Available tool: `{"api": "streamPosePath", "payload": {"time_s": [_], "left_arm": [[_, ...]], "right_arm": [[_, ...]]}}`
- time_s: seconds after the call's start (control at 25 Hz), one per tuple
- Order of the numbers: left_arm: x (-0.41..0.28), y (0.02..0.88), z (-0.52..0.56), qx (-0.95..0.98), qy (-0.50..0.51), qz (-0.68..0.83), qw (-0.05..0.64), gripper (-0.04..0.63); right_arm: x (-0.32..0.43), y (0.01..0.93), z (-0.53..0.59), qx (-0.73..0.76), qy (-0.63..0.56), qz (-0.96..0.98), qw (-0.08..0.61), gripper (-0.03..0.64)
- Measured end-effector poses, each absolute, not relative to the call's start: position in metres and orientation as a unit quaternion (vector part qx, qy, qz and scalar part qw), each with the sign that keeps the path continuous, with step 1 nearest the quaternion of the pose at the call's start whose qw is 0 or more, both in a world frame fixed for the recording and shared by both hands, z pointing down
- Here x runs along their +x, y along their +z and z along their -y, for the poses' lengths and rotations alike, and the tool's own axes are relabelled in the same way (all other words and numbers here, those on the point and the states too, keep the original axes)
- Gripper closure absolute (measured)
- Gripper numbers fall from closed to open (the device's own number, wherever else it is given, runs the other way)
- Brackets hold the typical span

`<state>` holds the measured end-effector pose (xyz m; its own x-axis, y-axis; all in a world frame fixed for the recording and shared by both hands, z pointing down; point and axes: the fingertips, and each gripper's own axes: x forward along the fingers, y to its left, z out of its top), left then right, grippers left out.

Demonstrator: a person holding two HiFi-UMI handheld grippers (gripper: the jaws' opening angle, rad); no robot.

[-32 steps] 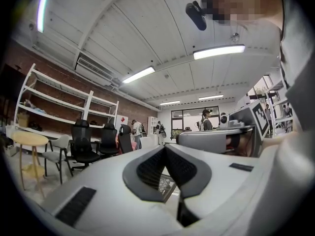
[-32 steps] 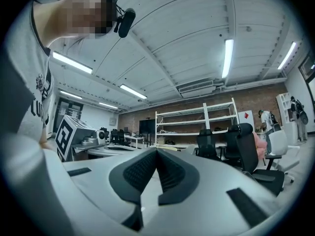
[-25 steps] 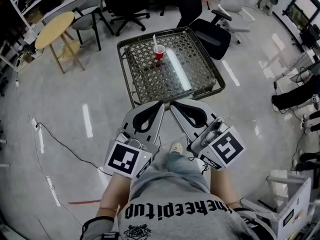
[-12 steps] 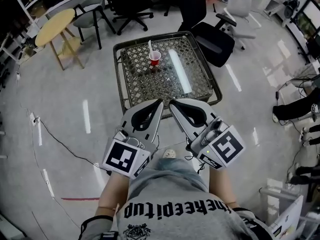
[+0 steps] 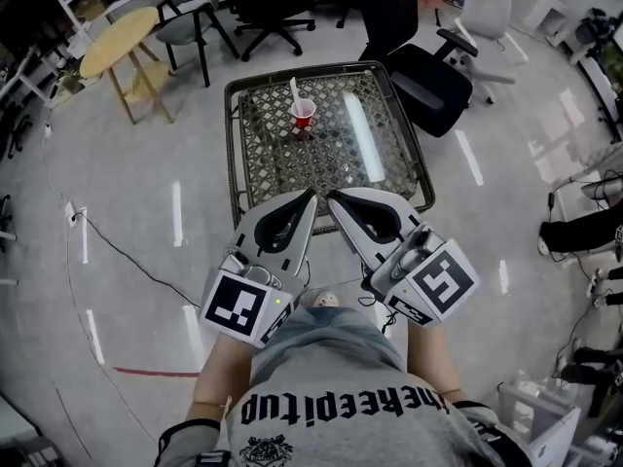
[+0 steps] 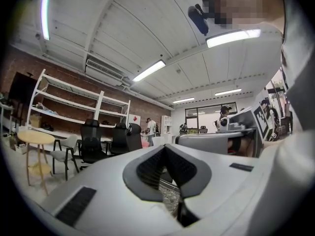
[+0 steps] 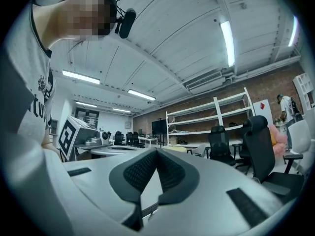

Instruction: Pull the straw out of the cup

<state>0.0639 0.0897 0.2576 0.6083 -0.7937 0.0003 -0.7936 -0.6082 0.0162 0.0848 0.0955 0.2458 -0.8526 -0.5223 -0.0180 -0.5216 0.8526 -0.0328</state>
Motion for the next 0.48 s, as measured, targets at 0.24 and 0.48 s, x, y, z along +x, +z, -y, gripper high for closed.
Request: {"api": "streamPosePath", "payload": {"time_s": [0.24,0.48], "left_arm": [[0.066,0.260,-0.081,0.893,0.006,0.451,0.007,0.580],[0.062,0.261,-0.063,0.896,0.007,0.443,0.007,0.580]], "right_arm": [[0.087,0.249,-0.086,-0.264,-0.023,-0.964,0.019,0.612],[0.085,0.248,-0.068,-0.273,-0.024,-0.962,0.020,0.612]]}}
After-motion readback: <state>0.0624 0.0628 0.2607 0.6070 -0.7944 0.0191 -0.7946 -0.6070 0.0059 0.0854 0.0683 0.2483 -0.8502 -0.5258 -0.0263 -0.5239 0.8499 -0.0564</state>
